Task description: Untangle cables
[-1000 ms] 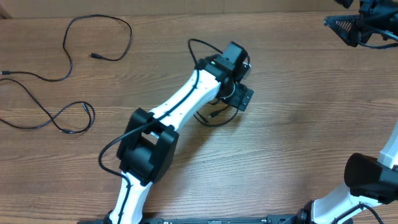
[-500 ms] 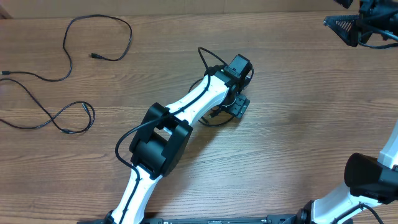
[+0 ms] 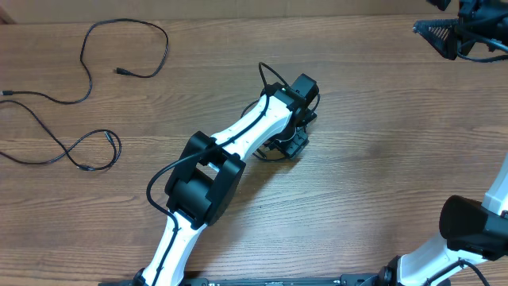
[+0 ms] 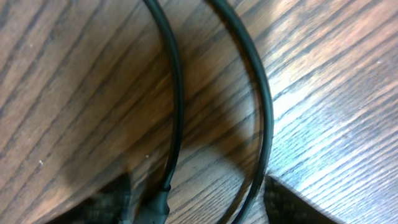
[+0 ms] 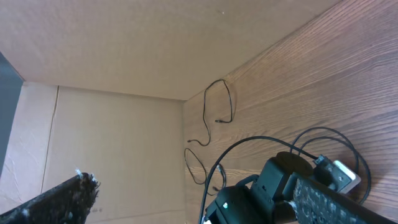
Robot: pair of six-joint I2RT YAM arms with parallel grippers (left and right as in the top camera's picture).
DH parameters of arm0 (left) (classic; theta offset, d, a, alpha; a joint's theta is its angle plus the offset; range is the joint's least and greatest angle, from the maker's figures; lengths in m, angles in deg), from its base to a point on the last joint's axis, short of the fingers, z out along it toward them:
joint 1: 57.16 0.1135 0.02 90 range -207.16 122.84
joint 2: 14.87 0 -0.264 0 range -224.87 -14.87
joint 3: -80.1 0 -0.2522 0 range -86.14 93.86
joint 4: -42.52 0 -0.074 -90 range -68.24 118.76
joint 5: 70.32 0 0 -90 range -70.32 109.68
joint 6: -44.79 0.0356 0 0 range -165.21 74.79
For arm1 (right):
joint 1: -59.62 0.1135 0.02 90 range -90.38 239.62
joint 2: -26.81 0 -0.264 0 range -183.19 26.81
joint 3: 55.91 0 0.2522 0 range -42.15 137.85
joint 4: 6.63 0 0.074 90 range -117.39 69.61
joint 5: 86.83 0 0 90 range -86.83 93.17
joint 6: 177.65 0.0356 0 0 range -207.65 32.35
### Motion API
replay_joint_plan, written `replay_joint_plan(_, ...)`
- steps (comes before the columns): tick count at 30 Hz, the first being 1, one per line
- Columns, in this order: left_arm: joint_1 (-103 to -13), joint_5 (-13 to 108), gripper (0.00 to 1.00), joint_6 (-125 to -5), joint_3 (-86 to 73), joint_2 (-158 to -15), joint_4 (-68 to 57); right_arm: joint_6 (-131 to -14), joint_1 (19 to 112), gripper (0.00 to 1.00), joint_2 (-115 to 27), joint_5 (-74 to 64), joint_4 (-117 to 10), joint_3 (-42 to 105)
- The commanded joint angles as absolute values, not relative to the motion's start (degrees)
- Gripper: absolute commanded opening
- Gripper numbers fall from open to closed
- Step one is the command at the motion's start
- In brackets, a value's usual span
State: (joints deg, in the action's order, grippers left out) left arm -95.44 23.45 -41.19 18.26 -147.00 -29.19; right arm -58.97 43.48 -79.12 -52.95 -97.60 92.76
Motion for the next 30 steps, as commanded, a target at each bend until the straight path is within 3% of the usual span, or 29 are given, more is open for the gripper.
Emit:
replay_joint_plan(1, -95.8, 24.1, 0.6, -40.1, 17.7, -148.6, -30.4, -59.4, 43.2, 1.0, -78.9, -52.7, -97.4, 93.2)
replay_joint_plan(3, -95.8, 24.1, 0.61, -40.1, 17.7, -148.6, -30.6, -59.4, 43.2, 1.0, -78.9, -52.7, -97.4, 93.2)
replay_joint_plan(5, -95.8, 24.1, 0.55, -40.1, 17.7, -148.6, -30.9, -59.5, 43.2, 1.0, -78.9, -52.7, -97.4, 93.2)
replay_joint_plan(7, -95.8, 24.1, 0.46, -40.1, 17.6, -148.6, -31.1, -59.4, 43.2, 1.0, -78.9, -52.7, -97.4, 93.2)
replay_joint_plan(9, -95.8, 24.1, 0.31, -40.1, 17.4, -148.6, -31.2, -59.5, 43.2, 1.0, -78.9, -52.7, -97.4, 93.2)
replay_joint_plan(11, -95.8, 24.1, 0.29, -40.1, 17.2, -148.6, -31.4, -59.4, 43.2, 1.0, -78.9, -52.7, -97.4, 93.2)
replay_joint_plan(13, -95.8, 24.2, 0.17, -40.1, 17.1, -148.6, -31.7, -59.5, 43.2, 1.0, -78.9, -52.7, -97.4, 93.2)
replay_joint_plan(15, -95.9, 24.2, 0.1, -40.1, 17.1, -148.6, -32.1, -59.4, 43.2, 1.0, -78.9, -52.7, -97.4, 93.2)
replay_joint_plan(19, -95.9, 24.8, 0.04, -40.1, 17.1, -148.6, -33.4, -59.4, 43.2, 1.0, -78.9, -52.7, -97.4, 93.2)
replay_joint_plan(23, -95.9, 25.2, 0.05, -40.6, 17.2, -148.6, -34.3, -59.4, 43.2, 1.0, -78.9, -52.7, -97.5, 93.2)
replay_joint_plan(24, -95.9, 25.2, 0.09, -42.6, 17.5, -148.6, -34.5, -59.4, 43.2, 1.0, -78.9, -52.7, -97.4, 93.2)
replay_joint_plan(30, -96.1, 26.4, 0.04, -46.7, 24.0, -148.6, -41.3, -59.4, 43.2, 1.0, -78.9, -52.7, -97.4, 93.2)
